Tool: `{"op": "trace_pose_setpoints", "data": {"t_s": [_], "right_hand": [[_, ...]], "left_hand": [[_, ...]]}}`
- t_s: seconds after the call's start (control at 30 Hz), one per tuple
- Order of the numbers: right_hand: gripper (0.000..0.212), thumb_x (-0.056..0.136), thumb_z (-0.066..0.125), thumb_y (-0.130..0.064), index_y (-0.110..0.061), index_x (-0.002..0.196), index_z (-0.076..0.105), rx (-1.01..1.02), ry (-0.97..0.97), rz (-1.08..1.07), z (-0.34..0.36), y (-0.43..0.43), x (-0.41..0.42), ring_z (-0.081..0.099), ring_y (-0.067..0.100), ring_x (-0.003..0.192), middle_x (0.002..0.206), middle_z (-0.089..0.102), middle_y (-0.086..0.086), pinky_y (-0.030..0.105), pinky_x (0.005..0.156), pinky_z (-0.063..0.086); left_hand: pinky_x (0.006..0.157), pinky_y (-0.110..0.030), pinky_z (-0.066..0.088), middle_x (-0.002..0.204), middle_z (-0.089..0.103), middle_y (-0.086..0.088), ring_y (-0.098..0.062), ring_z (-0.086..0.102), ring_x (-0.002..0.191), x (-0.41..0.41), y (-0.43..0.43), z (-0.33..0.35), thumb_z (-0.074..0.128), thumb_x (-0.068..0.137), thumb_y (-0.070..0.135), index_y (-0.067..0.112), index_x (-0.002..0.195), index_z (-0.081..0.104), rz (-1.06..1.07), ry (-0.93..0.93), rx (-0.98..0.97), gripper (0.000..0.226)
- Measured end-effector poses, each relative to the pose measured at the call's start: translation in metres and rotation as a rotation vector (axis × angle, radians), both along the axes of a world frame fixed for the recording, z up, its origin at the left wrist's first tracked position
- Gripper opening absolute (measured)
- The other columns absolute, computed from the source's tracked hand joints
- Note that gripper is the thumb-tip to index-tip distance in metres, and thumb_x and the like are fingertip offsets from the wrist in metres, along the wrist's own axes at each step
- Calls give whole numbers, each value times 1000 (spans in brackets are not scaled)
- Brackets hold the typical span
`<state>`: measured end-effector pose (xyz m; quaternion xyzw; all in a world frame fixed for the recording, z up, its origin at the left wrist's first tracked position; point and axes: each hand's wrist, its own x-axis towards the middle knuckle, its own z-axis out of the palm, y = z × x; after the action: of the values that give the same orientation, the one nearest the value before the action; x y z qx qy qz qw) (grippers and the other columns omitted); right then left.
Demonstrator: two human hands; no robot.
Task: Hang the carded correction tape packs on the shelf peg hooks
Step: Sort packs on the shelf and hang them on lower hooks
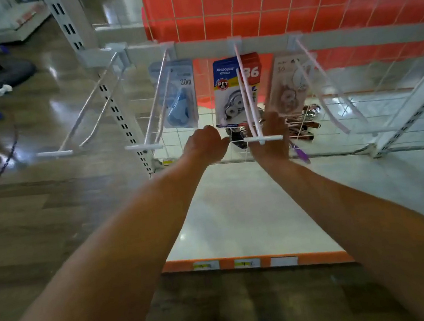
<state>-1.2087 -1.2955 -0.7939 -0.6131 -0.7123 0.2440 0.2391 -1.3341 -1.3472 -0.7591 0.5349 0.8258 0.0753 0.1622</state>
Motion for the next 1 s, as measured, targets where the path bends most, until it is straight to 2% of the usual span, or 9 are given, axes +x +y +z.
{"op": "trace_pose_setpoints", "data": {"t_s": [0.07,0.17,0.23,0.4,0.57,0.7,0.73,0.87,1.0], "right_hand": [[50,92,58,-29,-1,130,42,25,-98,43,13,-36,9,44,36,122,132,47,19,40,98,38],[56,93,55,-38,-5,135,40,-240,-332,164,43,-81,23,43,34,126,135,45,17,42,99,41],[59,93,55,-40,-7,139,37,-413,-390,211,68,-108,33,41,33,129,141,42,15,41,101,40],[52,93,57,-39,-10,134,44,-511,-502,360,150,-164,49,48,31,120,134,49,13,37,94,44],[42,93,59,-29,-10,129,50,-427,-451,387,254,-187,47,53,28,115,128,55,11,34,92,46],[43,92,56,-26,-9,131,49,-364,-417,404,323,-182,42,49,31,122,133,52,14,38,98,44],[43,92,56,-25,-9,131,49,-344,-393,403,359,-182,45,48,31,123,133,51,14,38,99,44],[34,91,56,-21,-8,123,58,-242,-362,430,406,-174,40,55,34,115,124,60,16,37,89,47],[25,87,51,-11,-15,105,68,-76,-265,392,465,-160,35,60,34,104,108,68,12,33,75,43]], "left_hand": [[86,-37,45,125,56,-18,-34,55,114,8,-21,11,46,97,46,2,126,46,-14,26,-99,52],[88,-38,44,128,55,-16,-33,53,116,23,-62,39,44,97,49,6,130,46,-83,55,-260,54],[87,-37,46,124,58,-13,-28,56,110,34,-93,61,45,97,49,8,129,49,-140,50,-370,52],[97,-39,47,125,58,-10,-27,55,112,57,-153,135,47,97,47,9,129,53,-247,-15,-534,50],[100,-40,45,132,56,-9,-26,53,119,61,-170,236,48,97,44,12,134,50,-279,-13,-461,49],[102,-41,45,136,53,-11,-29,51,123,58,-163,303,48,98,39,12,136,47,-298,21,-380,47],[101,-41,45,136,53,-11,-29,52,122,58,-164,339,48,98,38,12,136,47,-302,40,-354,47],[95,-38,48,128,58,-12,-29,56,115,56,-154,387,48,97,30,10,131,52,-310,60,-284,40],[82,-37,52,111,68,-9,-29,62,101,48,-136,443,48,92,24,16,110,67,-268,92,-78,28]]}}
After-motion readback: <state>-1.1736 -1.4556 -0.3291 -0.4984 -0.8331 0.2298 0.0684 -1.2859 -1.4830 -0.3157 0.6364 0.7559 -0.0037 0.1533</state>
